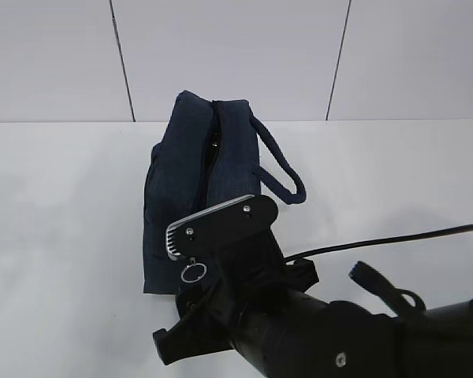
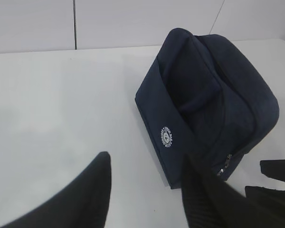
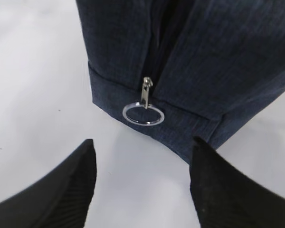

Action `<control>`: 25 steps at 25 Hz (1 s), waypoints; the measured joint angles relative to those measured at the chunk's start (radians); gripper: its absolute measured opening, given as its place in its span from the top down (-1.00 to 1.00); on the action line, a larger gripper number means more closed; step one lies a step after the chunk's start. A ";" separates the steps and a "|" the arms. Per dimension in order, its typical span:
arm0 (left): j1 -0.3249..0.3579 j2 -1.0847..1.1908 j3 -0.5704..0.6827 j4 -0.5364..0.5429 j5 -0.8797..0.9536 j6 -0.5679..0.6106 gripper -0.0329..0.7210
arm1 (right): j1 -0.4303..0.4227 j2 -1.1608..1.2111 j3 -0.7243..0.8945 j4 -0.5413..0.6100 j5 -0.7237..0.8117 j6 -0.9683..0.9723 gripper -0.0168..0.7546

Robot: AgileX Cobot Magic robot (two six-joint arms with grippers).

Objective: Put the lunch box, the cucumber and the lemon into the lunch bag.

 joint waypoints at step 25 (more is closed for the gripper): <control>0.000 0.000 0.000 -0.014 -0.023 0.000 -0.02 | 0.000 0.090 -0.013 -0.194 -0.052 -0.116 -0.27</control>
